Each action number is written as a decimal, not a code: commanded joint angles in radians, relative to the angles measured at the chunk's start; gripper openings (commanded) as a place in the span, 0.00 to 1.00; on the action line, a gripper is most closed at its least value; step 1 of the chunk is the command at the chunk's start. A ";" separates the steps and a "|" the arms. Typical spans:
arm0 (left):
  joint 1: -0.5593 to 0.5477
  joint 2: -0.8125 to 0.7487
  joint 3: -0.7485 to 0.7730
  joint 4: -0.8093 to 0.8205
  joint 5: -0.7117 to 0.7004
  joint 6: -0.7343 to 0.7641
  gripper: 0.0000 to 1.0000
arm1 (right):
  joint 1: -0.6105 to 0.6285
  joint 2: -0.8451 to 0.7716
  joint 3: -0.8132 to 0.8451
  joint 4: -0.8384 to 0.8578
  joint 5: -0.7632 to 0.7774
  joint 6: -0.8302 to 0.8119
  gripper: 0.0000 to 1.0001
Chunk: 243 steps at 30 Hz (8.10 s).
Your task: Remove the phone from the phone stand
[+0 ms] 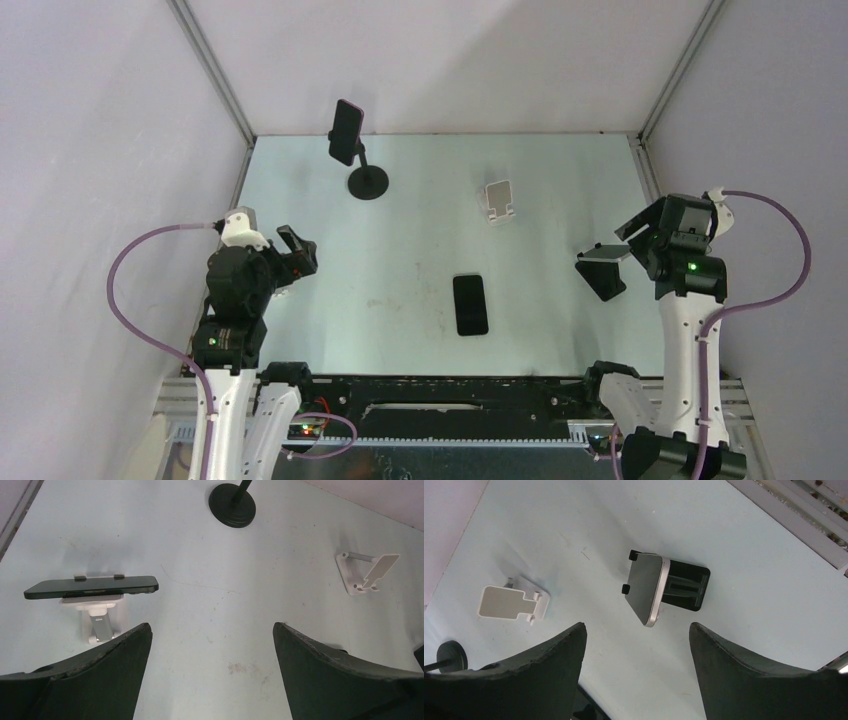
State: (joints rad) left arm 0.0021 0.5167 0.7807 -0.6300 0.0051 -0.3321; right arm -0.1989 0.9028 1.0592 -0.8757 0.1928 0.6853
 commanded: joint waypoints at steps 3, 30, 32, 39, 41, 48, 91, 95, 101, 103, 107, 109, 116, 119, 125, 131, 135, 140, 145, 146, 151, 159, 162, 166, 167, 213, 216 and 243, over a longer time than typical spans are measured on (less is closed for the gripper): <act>-0.005 -0.009 0.000 0.028 0.001 0.010 0.98 | -0.080 0.031 -0.025 0.071 -0.109 -0.015 0.75; -0.005 -0.029 0.001 0.023 -0.002 0.009 0.98 | -0.235 0.211 -0.110 0.225 -0.315 0.018 0.49; -0.005 -0.030 0.002 0.023 -0.002 0.008 0.98 | -0.235 0.217 -0.110 0.231 -0.323 0.029 0.46; -0.005 -0.031 0.002 0.024 -0.002 0.008 0.98 | -0.235 0.224 -0.118 0.253 -0.345 0.054 0.35; -0.005 -0.031 0.002 0.023 -0.002 0.008 0.98 | -0.234 0.227 -0.121 0.254 -0.349 0.055 0.35; -0.005 -0.032 0.002 0.023 -0.002 0.008 0.98 | -0.234 0.234 -0.140 0.259 -0.358 0.047 0.40; -0.005 -0.016 0.001 0.027 -0.014 0.010 0.98 | 0.362 0.225 0.055 0.394 -0.444 -0.167 0.00; -0.005 -0.020 0.000 0.026 -0.017 0.010 0.98 | 0.519 0.340 0.120 0.440 -0.562 -0.252 0.00; -0.005 -0.016 0.001 0.025 -0.015 0.010 0.98 | 0.690 0.579 0.283 0.358 -0.876 -0.475 0.00; -0.005 -0.016 0.001 0.026 -0.015 0.010 0.98 | 0.732 0.661 0.339 0.308 -0.952 -0.548 0.00; -0.005 -0.016 0.000 0.027 -0.014 0.010 0.98 | 0.815 0.859 0.489 0.129 -1.072 -0.723 0.00; -0.005 -0.014 0.001 0.027 -0.013 0.010 0.98 | 0.858 0.959 0.596 -0.006 -1.106 -0.833 0.00; -0.005 -0.015 0.000 0.024 -0.017 0.011 0.98 | 0.966 1.262 0.987 -0.400 -1.057 -1.100 0.00; -0.005 -0.013 -0.001 0.024 -0.018 0.011 0.98 | 0.975 1.318 1.038 -0.453 -1.076 -1.136 0.00; -0.005 -0.002 0.002 0.025 -0.013 0.011 0.98 | 0.989 1.356 1.030 -0.477 -1.057 -1.186 0.03; -0.005 -0.002 0.002 0.026 -0.013 0.011 0.98 | 0.998 1.390 0.997 -0.485 -1.009 -1.203 0.09; -0.005 0.001 0.000 0.026 -0.013 0.011 0.98 | 0.998 1.386 0.955 -0.416 -0.956 -1.176 0.11; -0.005 0.008 0.002 0.026 -0.013 0.012 0.98 | 0.998 1.391 0.947 -0.359 -0.884 -1.160 0.21; -0.005 0.008 0.001 0.027 -0.013 0.012 0.98 | 0.998 1.373 0.901 -0.285 -0.853 -1.148 0.31; -0.005 0.007 0.001 0.026 -0.013 0.012 0.98 | 0.997 1.371 0.891 -0.277 -0.850 -1.147 0.34; -0.005 0.006 0.001 0.026 -0.013 0.012 0.98 | 0.994 1.361 0.864 -0.233 -0.863 -1.139 0.41; -0.005 0.008 0.002 0.026 -0.013 0.012 0.98 | 0.985 1.375 0.848 -0.200 -0.876 -1.128 0.46; -0.005 0.008 0.001 0.026 -0.013 0.012 0.98 | 0.982 1.380 0.842 -0.193 -0.877 -1.127 0.50; -0.005 0.007 0.001 0.027 -0.013 0.012 0.98 | 0.979 1.382 0.833 -0.190 -0.875 -1.129 0.53; -0.005 0.007 0.001 0.027 -0.013 0.012 0.98 | 0.977 1.383 0.831 -0.190 -0.875 -1.129 0.53; -0.005 0.012 0.004 0.021 -0.020 0.011 0.98 | 0.943 1.030 0.716 0.144 -0.122 -0.773 0.90; -0.005 0.019 0.007 0.016 -0.033 0.007 0.98 | 0.954 0.954 0.631 0.221 -0.088 -0.689 0.93; 0.098 0.056 0.119 -0.151 -0.352 -0.125 0.98 | 1.154 0.839 0.363 0.537 -0.313 -0.210 0.99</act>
State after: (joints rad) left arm 0.0586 0.5575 0.8425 -0.7670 -0.3412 -0.4446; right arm 0.9310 1.7229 1.4185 -0.4282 -0.1165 0.4088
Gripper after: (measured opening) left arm 0.985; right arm 0.992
